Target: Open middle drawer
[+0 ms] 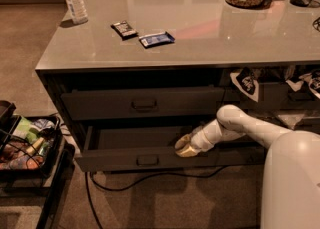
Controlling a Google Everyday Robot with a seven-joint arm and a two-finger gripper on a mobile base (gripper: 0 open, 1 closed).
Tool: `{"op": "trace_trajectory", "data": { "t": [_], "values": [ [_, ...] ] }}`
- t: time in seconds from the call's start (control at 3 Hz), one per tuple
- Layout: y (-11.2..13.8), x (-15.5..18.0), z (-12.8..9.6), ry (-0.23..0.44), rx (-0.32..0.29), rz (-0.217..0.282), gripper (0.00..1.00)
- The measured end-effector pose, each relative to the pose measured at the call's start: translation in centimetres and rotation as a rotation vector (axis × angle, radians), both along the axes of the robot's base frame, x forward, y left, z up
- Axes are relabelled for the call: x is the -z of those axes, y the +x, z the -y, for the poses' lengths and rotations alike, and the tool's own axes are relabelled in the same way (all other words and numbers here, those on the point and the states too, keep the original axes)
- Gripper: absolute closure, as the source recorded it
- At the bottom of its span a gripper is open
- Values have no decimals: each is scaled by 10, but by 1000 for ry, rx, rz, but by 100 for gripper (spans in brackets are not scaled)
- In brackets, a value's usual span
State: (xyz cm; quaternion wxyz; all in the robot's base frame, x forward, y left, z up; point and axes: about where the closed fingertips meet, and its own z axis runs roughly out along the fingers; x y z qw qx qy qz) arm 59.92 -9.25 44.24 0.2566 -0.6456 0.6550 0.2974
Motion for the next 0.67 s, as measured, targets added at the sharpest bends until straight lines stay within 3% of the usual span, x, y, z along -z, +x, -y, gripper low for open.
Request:
{"op": "trace_trajectory", "data": {
  "t": [0.33, 0.67],
  "values": [
    [-1, -1, 3, 0, 0, 0, 100],
    [-18, 0, -1, 18, -32, -42, 83]
  ]
}}
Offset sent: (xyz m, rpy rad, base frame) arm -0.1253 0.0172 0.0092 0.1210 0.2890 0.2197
